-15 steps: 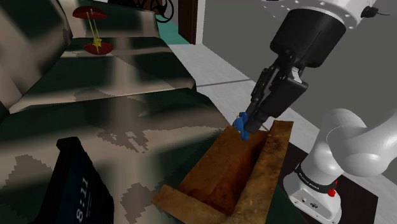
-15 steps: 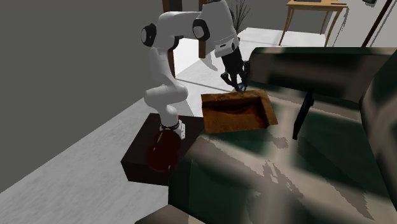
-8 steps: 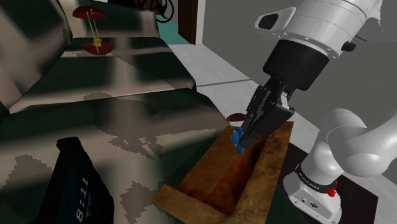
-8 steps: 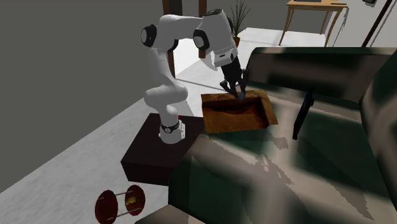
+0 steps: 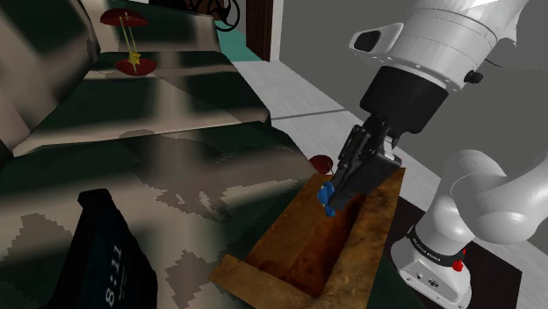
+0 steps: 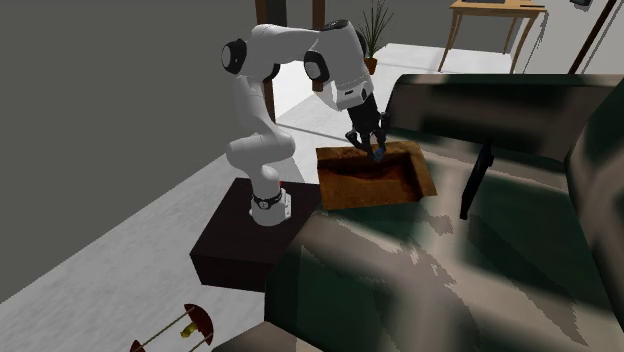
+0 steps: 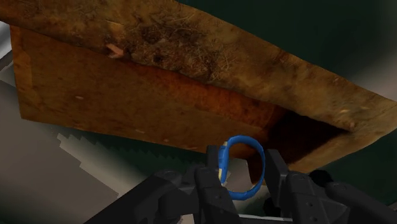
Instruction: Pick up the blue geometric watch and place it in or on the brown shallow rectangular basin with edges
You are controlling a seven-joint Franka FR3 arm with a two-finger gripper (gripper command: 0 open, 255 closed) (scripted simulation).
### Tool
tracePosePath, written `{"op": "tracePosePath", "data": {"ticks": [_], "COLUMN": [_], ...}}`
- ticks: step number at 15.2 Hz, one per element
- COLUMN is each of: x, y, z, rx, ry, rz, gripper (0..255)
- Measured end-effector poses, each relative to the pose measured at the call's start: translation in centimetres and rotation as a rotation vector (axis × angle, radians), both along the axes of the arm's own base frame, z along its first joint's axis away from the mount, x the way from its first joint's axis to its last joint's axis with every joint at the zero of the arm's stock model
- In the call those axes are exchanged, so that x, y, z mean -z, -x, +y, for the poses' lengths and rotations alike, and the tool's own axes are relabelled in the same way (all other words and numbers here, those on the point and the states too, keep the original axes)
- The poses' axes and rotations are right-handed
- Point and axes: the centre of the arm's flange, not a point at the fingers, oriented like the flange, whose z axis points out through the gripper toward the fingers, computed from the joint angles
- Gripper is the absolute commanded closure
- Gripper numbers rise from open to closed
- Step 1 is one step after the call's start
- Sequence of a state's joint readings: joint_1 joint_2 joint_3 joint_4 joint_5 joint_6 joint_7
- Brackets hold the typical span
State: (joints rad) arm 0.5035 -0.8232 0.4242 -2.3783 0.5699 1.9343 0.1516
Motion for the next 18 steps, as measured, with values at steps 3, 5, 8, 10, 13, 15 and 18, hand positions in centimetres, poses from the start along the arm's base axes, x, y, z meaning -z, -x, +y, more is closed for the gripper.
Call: {"op": "tracePosePath", "data": {"ticks": [3, 5, 8, 10, 13, 15, 18], "x": [0.0, 0.0, -0.5, -2.6, -4.4, -4.5, -4.6], "y": [0.0, 0.0, 0.1, 0.3, 0.2, 0.3, 0.3], "z": [0.0, 0.0, -0.4, -1.2, -1.8, -2.0, -2.0], "rx": [0.0, 0.0, 0.0, 0.0, 0.0, 0.0, 0.0], "ry": [0.0, 0.0, -0.001, -0.001, -0.001, 0.0, 0.0], "rz": [0.0, 0.0, 0.0, -0.001, 0.0, 0.0, 0.0], "gripper": [0, 0, 0, 0, 0, 0, 0]}}
